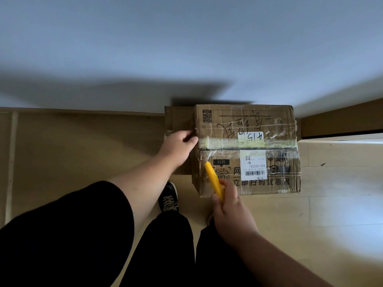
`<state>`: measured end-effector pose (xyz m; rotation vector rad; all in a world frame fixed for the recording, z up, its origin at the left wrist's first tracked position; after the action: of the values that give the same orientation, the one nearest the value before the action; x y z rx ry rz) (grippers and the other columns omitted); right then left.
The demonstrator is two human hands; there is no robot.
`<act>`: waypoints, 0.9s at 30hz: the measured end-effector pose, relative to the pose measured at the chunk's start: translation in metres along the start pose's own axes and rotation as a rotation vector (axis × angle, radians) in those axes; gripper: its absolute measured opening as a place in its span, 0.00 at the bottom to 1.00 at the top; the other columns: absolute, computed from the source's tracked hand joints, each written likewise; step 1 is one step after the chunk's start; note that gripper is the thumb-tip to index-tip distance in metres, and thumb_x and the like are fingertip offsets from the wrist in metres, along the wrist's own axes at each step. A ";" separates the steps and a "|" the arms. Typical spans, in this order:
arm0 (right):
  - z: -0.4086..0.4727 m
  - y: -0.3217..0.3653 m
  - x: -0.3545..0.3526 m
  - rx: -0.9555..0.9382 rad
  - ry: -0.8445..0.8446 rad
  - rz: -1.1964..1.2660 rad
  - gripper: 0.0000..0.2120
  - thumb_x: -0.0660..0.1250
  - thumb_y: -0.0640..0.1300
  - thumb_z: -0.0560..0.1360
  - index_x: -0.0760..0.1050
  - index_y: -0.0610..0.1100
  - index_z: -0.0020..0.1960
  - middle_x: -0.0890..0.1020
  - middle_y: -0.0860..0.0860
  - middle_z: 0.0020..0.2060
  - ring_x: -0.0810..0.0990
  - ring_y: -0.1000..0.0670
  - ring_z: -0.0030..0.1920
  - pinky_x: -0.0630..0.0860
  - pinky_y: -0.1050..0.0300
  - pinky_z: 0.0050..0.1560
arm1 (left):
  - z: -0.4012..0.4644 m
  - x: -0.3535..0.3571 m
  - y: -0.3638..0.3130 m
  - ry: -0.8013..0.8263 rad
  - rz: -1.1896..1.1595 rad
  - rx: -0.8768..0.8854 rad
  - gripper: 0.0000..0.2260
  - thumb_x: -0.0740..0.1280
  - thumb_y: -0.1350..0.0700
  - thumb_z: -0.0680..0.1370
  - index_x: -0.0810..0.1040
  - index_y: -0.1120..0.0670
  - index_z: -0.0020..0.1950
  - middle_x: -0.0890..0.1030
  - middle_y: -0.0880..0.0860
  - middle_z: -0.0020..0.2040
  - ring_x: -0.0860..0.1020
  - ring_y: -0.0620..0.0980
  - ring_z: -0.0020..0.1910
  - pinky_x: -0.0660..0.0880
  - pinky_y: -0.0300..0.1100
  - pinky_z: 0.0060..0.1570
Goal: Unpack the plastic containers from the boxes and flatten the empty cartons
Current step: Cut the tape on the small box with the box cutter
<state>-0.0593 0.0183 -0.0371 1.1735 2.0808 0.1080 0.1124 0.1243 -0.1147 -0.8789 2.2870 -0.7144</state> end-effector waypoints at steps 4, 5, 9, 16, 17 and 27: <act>0.032 -0.003 -0.032 -0.134 -0.078 -0.190 0.16 0.56 0.47 0.83 0.63 0.51 0.70 0.76 0.51 0.56 0.76 0.48 0.55 0.75 0.50 0.53 | -0.028 0.018 0.028 0.128 -0.244 -0.063 0.17 0.68 0.53 0.79 0.77 0.50 0.68 0.82 0.50 0.59 0.79 0.48 0.59 0.74 0.45 0.60; 0.038 -0.003 -0.040 -0.173 -0.093 -0.261 0.17 0.56 0.45 0.83 0.64 0.51 0.70 0.77 0.51 0.57 0.76 0.48 0.56 0.74 0.50 0.56 | -0.035 0.024 0.035 0.175 -0.296 -0.077 0.19 0.71 0.53 0.77 0.77 0.48 0.67 0.82 0.49 0.59 0.79 0.47 0.59 0.74 0.48 0.63; 0.057 -0.007 -0.067 -0.290 -0.117 -0.584 0.26 0.59 0.40 0.79 0.61 0.55 0.74 0.76 0.53 0.64 0.74 0.47 0.62 0.68 0.45 0.63 | -0.046 0.040 0.050 0.172 -0.271 -0.108 0.34 0.79 0.43 0.65 0.73 0.43 0.69 0.81 0.43 0.61 0.78 0.45 0.62 0.72 0.51 0.67; 0.084 -0.006 -0.087 -0.444 -0.077 -0.731 0.29 0.60 0.42 0.78 0.60 0.59 0.76 0.73 0.55 0.68 0.70 0.47 0.66 0.70 0.45 0.62 | -0.047 0.050 0.032 0.043 -0.171 -0.083 0.17 0.73 0.43 0.73 0.75 0.41 0.61 0.80 0.38 0.50 0.78 0.39 0.51 0.73 0.39 0.53; 0.087 -0.004 -0.087 -0.466 -0.077 -0.733 0.29 0.60 0.42 0.78 0.60 0.58 0.76 0.74 0.55 0.67 0.70 0.47 0.65 0.71 0.45 0.60 | -0.046 0.051 0.031 0.027 -0.161 -0.080 0.17 0.73 0.42 0.74 0.77 0.42 0.61 0.82 0.40 0.52 0.79 0.41 0.52 0.74 0.40 0.53; 0.093 0.017 -0.091 -0.614 -0.093 -0.925 0.29 0.61 0.42 0.77 0.59 0.52 0.77 0.77 0.49 0.64 0.76 0.43 0.60 0.73 0.45 0.55 | -0.043 0.052 0.028 -0.035 -0.069 -0.063 0.14 0.68 0.40 0.77 0.79 0.44 0.60 0.84 0.43 0.50 0.81 0.45 0.51 0.78 0.48 0.55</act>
<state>0.0402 -0.0669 -0.0479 -0.1759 2.0799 0.2193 0.0395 0.1166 -0.1201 -0.9963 2.2686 -0.6550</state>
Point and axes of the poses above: each hand's wrist, its own z-axis towards the middle knuckle, its own x-axis out of the palm, y = z × x, the point moved 4 cm from there along z, towards the middle knuckle
